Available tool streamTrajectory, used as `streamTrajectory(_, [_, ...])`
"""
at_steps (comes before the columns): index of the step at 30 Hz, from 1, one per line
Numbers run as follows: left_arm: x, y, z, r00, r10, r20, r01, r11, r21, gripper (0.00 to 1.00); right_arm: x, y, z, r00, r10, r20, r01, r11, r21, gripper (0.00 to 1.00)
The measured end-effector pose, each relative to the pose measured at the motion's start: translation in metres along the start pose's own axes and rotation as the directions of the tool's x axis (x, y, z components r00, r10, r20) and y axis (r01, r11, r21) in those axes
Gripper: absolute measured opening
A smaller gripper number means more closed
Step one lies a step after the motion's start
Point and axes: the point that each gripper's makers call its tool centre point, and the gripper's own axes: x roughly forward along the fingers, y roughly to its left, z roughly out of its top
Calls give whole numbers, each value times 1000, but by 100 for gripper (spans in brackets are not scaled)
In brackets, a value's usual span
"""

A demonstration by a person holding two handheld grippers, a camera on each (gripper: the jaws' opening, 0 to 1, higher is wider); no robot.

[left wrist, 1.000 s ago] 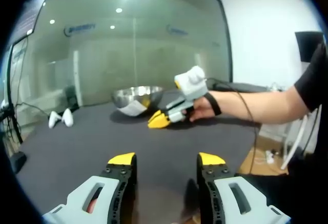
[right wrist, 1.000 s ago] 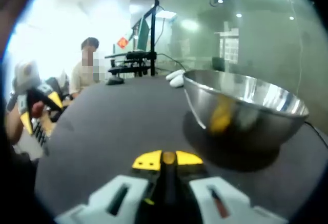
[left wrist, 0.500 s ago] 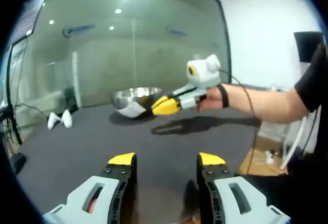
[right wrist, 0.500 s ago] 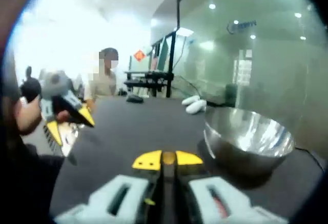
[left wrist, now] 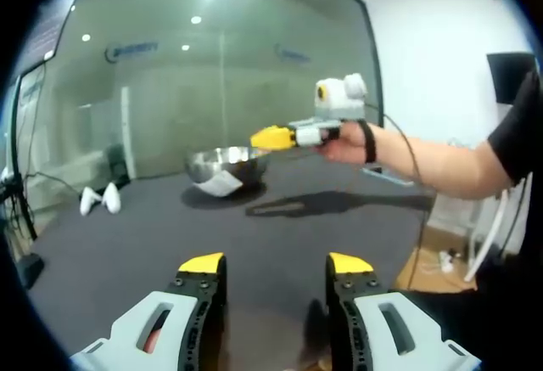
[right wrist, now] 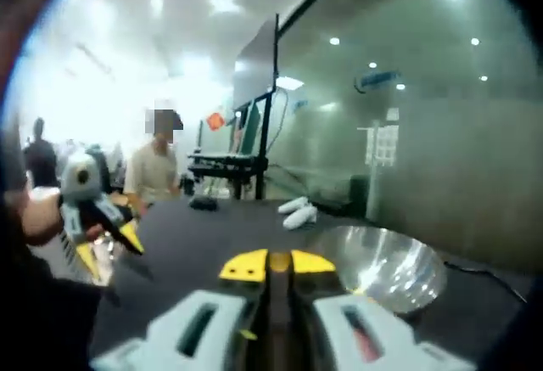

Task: Pick up the QQ candy scattered on the table and place it into the stainless steel bowl on the table

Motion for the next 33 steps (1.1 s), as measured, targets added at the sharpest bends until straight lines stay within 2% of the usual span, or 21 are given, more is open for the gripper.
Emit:
streamTrajectory(3, [1,-3,-1,1000,-6,-2,6,1000,1,48,0,-13,12,998,-55,41,55,998,12,10])
streamTrajectory(5, [1,-4,-2,1000,-9,-3,9,1000,4,48,-1,-26,13,994,-106,41,103,992,66,10])
streamTrajectory(7, [0,-3,-2,1000,-10,-1,10,1000,3,48,-2,-39,12,987,-156,26,151,980,128,10])
streamTrajectory(10, [0,0,-2,1000,-6,-3,6,1000,3,48,-1,-59,8,972,-235,-2,233,962,141,10])
streamTrajectory(12, [0,1,-1,1000,-6,-1,6,1000,2,48,4,-68,2,965,-261,-31,263,951,161,10])
streamTrajectory(14, [2,1,-1,1000,-9,-1,9,1000,3,48,15,-94,-7,952,-299,-68,306,936,173,10])
streamTrajectory(18, [3,0,-1,1000,-12,-2,12,1000,4,48,23,-97,-8,950,-303,-72,311,933,182,10])
streamTrajectory(19, [3,0,-2,1000,-13,-4,13,1000,4,48,27,-106,-8,945,-317,-78,325,934,147,10])
streamTrajectory(20, [3,1,-3,1000,-13,-8,14,1000,6,48,29,-121,-6,928,-365,-72,372,922,113,10])
streamTrajectory(21, [3,1,-4,1000,-13,-9,13,1000,6,48,30,-121,-5,922,-380,-78,386,917,97,10])
streamTrajectory(24, [3,1,-4,1000,-10,-8,10,1000,1,48,32,-130,0,923,-381,-56,385,914,131,10])
streamTrajectory(26, [2,2,-4,1000,-10,-6,10,1000,1,48,36,-126,1,931,-363,-42,365,918,152,20])
streamTrajectory(27, [2,3,-4,1000,-10,-6,10,1000,1,48,38,-117,3,944,-330,-25,330,930,159,26])
streamTrajectory(28, [2,3,-4,1000,-10,-6,10,1000,1,48,39,-113,2,949,-315,-29,315,935,165,27])
streamTrajectory(30, [3,4,-5,1000,-10,-8,10,1000,3,48,40,-113,-3,950,-308,-47,311,941,130,26])
streamTrajectory(33, [3,3,-6,1000,-10,-9,10,1000,3,48,39,-110,-6,950,-306,-56,311,941,134,28])
